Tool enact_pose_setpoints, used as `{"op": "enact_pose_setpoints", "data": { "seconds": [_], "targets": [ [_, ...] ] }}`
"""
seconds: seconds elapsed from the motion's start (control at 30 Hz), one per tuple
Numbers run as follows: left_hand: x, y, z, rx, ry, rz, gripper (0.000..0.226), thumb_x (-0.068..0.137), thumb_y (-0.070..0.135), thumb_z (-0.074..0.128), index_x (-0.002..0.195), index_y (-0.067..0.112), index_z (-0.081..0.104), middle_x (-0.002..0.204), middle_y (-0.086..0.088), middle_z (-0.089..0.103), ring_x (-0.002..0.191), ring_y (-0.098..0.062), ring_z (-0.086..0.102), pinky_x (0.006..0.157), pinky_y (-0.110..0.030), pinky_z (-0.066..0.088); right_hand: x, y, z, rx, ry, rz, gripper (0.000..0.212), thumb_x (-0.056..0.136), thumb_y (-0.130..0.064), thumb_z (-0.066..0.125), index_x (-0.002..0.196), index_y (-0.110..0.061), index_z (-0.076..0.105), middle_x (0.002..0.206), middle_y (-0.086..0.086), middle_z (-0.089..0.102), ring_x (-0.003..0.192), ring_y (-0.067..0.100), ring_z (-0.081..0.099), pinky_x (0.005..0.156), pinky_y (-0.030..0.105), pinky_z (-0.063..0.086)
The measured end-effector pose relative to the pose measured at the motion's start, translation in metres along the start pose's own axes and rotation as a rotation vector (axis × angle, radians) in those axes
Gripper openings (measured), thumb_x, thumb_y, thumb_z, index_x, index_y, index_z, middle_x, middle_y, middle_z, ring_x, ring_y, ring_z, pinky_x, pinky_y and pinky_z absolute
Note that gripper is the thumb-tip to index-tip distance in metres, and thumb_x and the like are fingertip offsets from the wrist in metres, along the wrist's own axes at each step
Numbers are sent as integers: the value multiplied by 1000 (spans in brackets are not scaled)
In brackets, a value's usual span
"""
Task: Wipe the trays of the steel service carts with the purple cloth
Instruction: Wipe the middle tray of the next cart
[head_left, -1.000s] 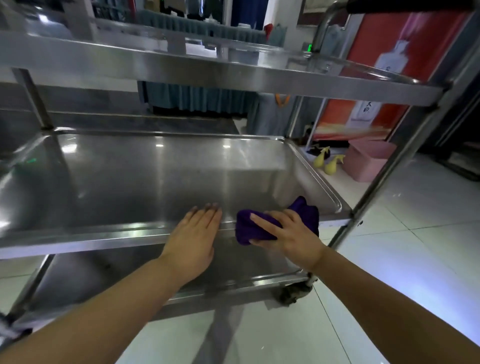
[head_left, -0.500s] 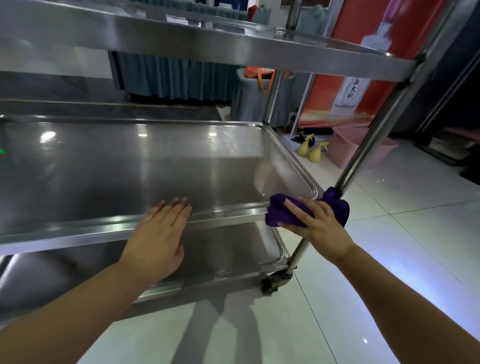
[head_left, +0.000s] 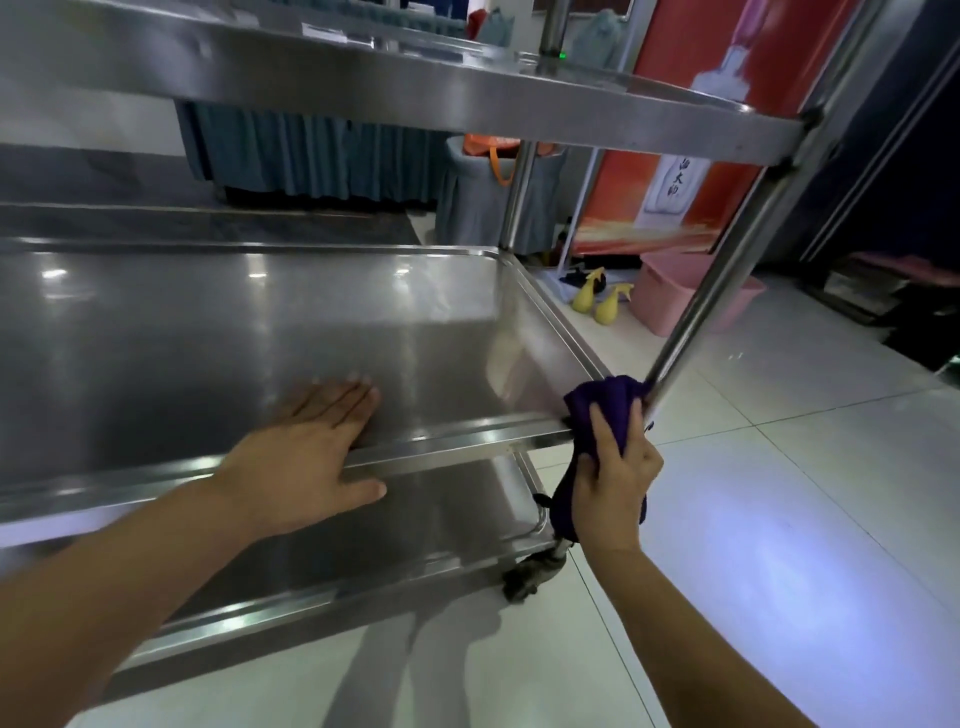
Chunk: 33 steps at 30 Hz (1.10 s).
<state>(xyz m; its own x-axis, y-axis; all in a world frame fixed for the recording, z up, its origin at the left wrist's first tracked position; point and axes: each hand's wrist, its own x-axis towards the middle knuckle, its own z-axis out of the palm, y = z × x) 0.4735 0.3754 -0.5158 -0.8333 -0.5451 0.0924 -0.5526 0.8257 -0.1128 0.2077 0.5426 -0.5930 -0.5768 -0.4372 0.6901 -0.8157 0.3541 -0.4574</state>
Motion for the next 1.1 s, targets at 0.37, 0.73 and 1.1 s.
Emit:
{"op": "enact_pose_setpoints", "data": {
  "seconds": [0.37, 0.73, 1.1],
  "targets": [
    [1, -10, 0, -52, -105, 97, 96, 63, 64, 42, 133, 0, 50, 133, -11, 54, 121, -11, 39, 112, -20, -3, -12, -117, 6, -126, -281, -307, 50, 75, -24, 41, 118, -32, 65, 128, 0, 61, 127, 26, 44, 111, 51, 24],
    [5, -12, 6, -92, -85, 89, 90, 63, 57, 43, 133, 2, 51, 137, -12, 52, 127, -14, 41, 109, -26, 12, 98, -46, -11, -606, -457, -134, 51, 70, -24, 22, 69, -15, 72, 67, 9, 65, 81, 34, 56, 65, 34, 31],
    [1, -11, 16, -76, 118, 26, 88, 53, 52, 63, 125, 1, 51, 126, -18, 54, 123, -26, 35, 104, -36, 34, 66, -179, 75, -236, -1041, -325, 50, 101, -30, 36, 150, -31, 27, 161, 10, 9, 137, 34, 15, 110, 43, 15]
  ]
}}
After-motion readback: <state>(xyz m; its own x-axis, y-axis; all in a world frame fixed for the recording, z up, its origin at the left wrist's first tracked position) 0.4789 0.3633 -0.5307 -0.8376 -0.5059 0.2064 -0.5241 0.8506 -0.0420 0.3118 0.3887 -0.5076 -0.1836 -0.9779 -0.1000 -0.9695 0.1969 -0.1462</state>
